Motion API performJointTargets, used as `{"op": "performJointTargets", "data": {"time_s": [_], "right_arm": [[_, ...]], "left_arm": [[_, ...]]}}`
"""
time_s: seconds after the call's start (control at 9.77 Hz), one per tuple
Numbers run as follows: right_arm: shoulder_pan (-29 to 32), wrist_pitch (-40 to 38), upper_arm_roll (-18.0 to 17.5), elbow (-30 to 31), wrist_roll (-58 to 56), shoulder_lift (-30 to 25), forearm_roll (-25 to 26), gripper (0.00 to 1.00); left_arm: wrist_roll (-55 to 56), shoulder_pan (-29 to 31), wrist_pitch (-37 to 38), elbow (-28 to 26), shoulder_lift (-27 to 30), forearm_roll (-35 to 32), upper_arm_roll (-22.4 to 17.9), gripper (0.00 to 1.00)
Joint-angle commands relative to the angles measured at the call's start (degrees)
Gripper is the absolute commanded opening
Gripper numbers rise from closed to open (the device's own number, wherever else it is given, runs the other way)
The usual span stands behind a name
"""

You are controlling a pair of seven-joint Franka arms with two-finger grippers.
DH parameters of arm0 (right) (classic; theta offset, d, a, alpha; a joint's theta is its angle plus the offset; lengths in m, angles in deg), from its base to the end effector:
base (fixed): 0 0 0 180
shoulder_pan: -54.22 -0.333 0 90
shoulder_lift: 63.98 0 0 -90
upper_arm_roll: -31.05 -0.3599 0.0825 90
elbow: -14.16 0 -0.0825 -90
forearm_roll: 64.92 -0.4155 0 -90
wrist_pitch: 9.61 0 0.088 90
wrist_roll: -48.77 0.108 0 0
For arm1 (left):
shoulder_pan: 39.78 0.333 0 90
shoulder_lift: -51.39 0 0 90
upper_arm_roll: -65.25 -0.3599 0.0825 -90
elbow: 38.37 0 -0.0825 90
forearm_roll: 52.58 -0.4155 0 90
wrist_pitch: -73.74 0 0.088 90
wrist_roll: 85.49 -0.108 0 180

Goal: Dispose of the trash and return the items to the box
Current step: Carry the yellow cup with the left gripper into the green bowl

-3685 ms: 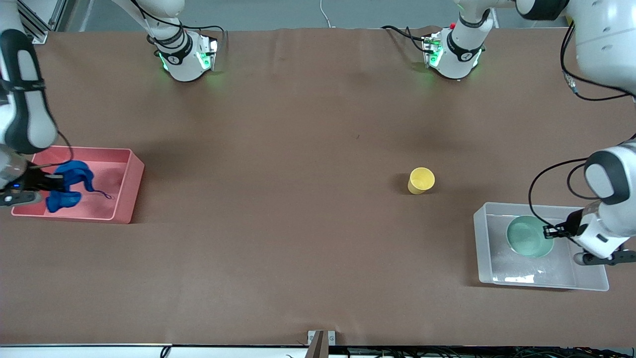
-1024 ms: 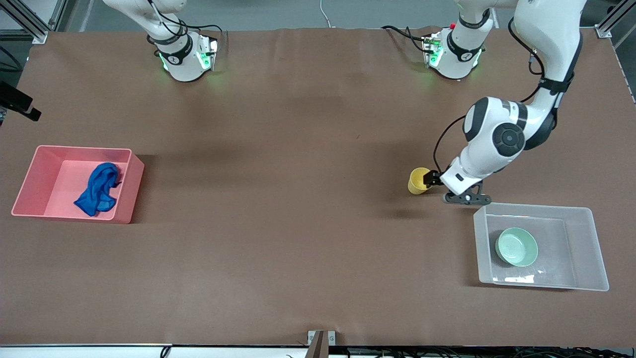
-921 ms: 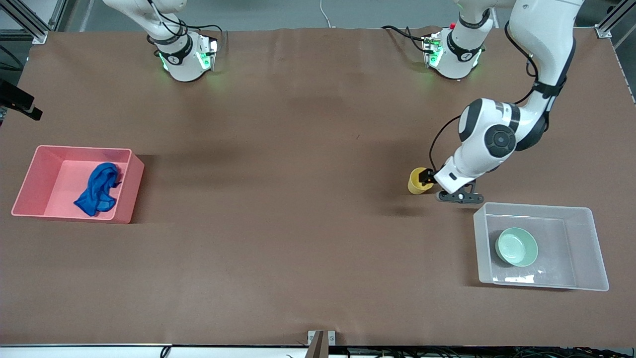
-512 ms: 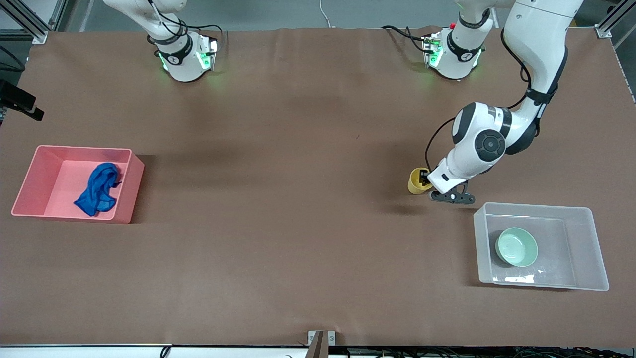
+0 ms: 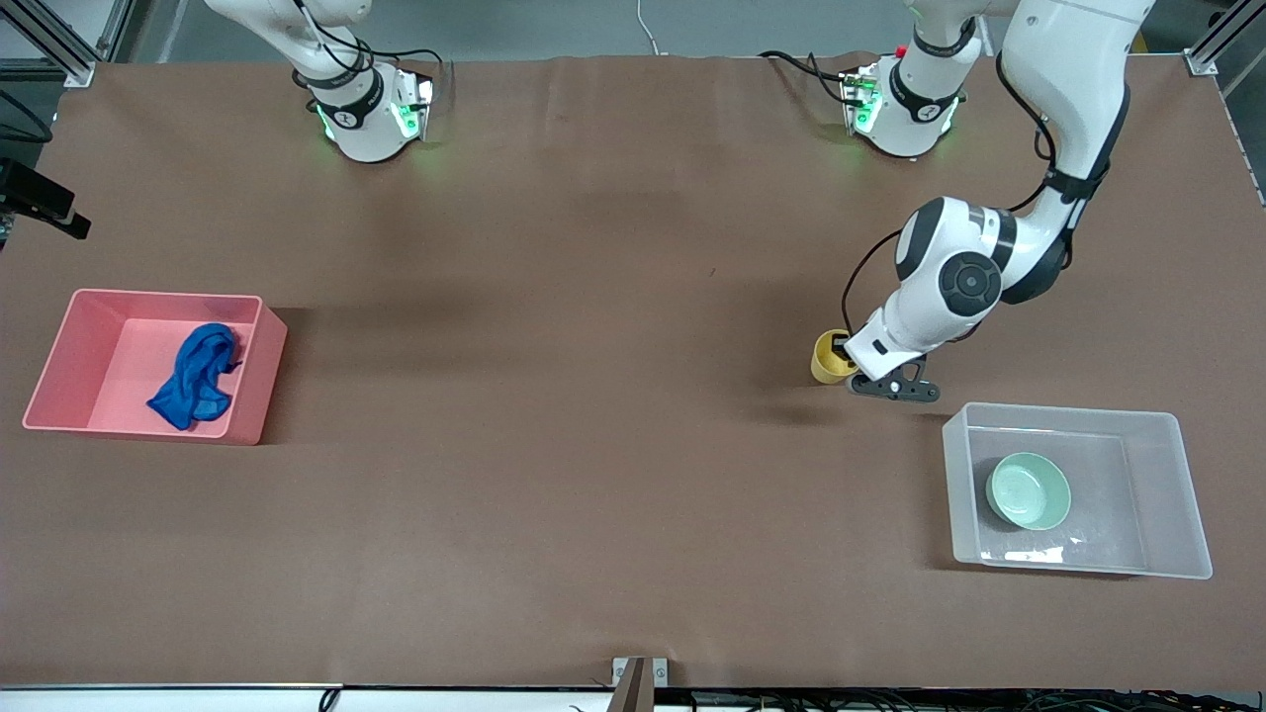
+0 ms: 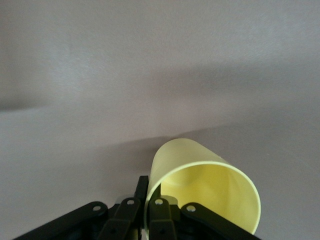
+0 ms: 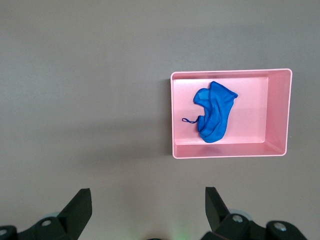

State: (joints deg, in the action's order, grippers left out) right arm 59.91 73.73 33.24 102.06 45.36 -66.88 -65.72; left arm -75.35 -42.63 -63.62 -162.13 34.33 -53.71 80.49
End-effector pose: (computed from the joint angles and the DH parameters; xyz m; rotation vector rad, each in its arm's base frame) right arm 0.5506 -0.0753 0.7045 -3.1204 0.1194 0.0426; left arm 0.5643 -0.1818 0.2758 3.0815 -0.2228 -0.0985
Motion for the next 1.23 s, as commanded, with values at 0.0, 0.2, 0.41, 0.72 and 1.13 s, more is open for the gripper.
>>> {"op": "performJointTargets", "data": {"time_s": [0.0,0.2,0.41,0.72,1.13], "right_arm": [[0.47,-0.73,-0.17,-0.71,-0.37,0.18,-0.53,1.0],[0.47,-0.73,-0.26,-0.71,-0.37,0.18,-0.35,1.0],[0.55,-0.73,-0.26,-0.62,-0.37,0.18,-0.18,1.0],[0.55,-0.82,-0.26,-0.62,-0.28,0.18,-0.18,1.0],[0.55,-0.82,-0.26,-0.53,-0.28,0.18,-0.18,1.0]], "left_arm": [[-0.47,1.79,2.27,4.97,1.5,-1.33,-2.03,0.06],[-4.92,1.88,2.27,11.58,0.89,-1.07,-8.87,0.0],[-9.23,1.88,3.23,20.35,-4.01,-0.54,-14.25,0.0],[-21.25,3.28,9.03,34.32,-15.34,5.23,-20.67,0.0],[-31.85,3.9,10.27,37.8,-22.57,11.68,-25.17,0.0]]}}
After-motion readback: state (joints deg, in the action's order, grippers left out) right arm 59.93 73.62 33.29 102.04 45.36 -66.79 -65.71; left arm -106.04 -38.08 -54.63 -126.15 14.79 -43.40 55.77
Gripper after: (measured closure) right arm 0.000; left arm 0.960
